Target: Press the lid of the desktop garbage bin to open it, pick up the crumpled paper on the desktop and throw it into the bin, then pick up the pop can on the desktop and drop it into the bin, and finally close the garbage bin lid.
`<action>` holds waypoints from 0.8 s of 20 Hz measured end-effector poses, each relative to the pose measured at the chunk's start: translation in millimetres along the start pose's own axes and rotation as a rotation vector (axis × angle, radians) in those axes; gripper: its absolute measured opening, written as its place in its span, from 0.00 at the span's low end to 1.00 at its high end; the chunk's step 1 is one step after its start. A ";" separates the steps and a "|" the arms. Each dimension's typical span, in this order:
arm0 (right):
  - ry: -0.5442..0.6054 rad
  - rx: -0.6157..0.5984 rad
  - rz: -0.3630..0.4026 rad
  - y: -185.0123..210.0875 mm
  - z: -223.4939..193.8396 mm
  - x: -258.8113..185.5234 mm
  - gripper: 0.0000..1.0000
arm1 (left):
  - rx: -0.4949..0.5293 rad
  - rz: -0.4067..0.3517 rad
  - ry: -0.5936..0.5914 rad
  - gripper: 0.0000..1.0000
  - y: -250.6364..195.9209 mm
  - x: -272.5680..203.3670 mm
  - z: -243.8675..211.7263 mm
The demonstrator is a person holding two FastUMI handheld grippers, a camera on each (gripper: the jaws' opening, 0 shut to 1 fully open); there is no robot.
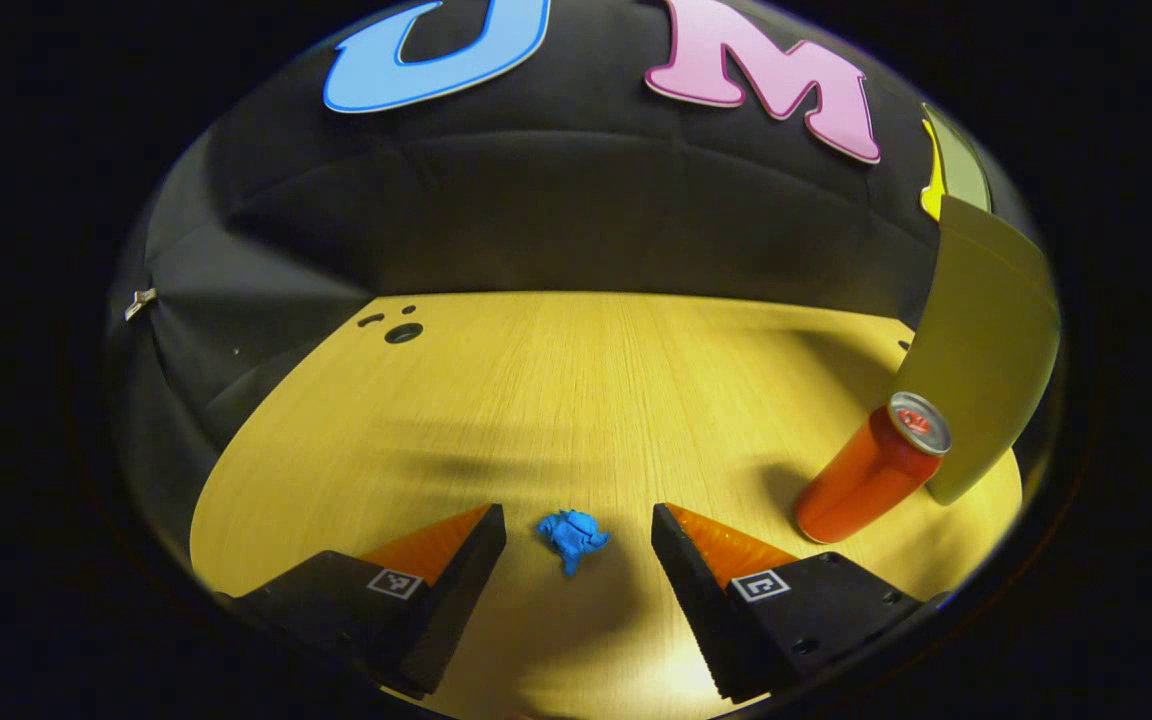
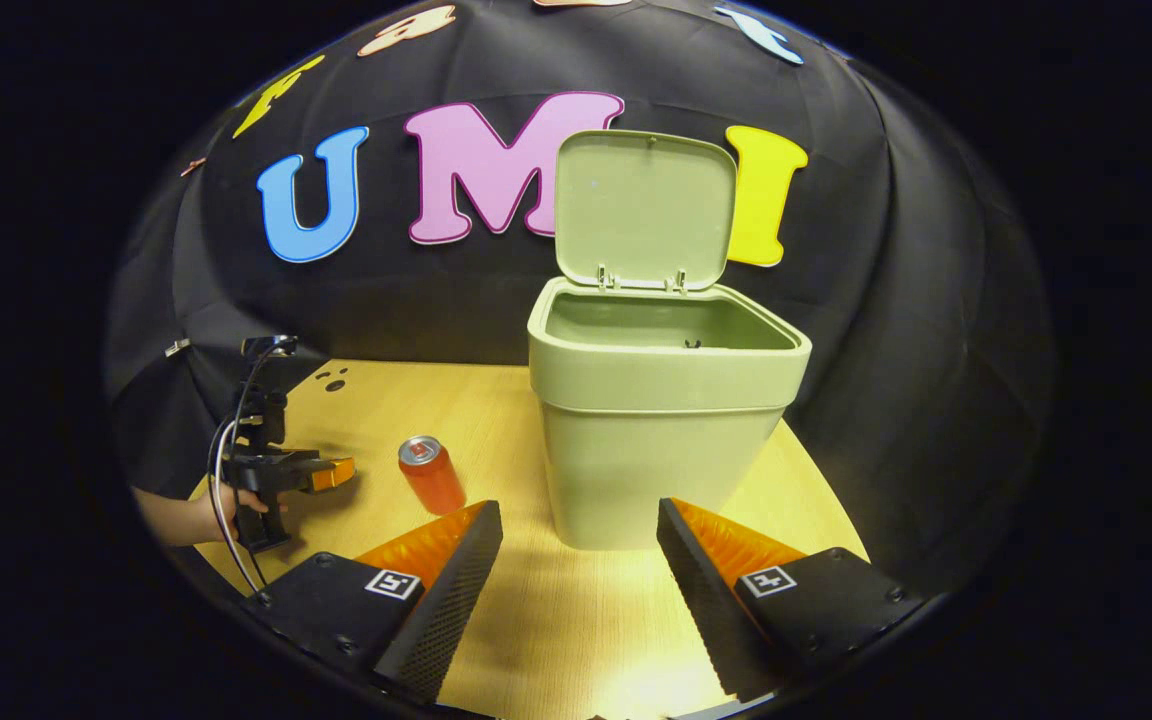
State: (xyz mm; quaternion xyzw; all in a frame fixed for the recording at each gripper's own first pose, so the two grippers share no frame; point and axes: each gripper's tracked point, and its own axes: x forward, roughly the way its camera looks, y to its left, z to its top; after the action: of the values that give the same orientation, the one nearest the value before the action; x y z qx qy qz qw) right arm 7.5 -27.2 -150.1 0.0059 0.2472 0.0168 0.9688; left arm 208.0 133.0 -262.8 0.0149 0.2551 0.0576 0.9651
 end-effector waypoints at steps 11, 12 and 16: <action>0.037 0.002 0.013 3.8 -7.1 11.3 1.00 | -0.007 0.052 0.044 0.50 10.1 21.2 -18.1; 0.037 0.002 0.014 4.0 -7.5 11.1 1.00 | -0.009 0.052 0.042 0.45 9.7 21.4 -17.5; 0.032 -0.005 0.018 2.2 -6.8 9.3 0.99 | 0.014 0.041 0.047 0.33 7.6 18.1 -15.5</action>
State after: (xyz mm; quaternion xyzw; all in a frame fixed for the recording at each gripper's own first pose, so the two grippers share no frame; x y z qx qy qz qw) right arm 12.4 -24.7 -160.5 0.0056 0.2624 0.0263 0.9646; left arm 215.2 142.7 -284.7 0.0256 0.2779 0.0759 0.9573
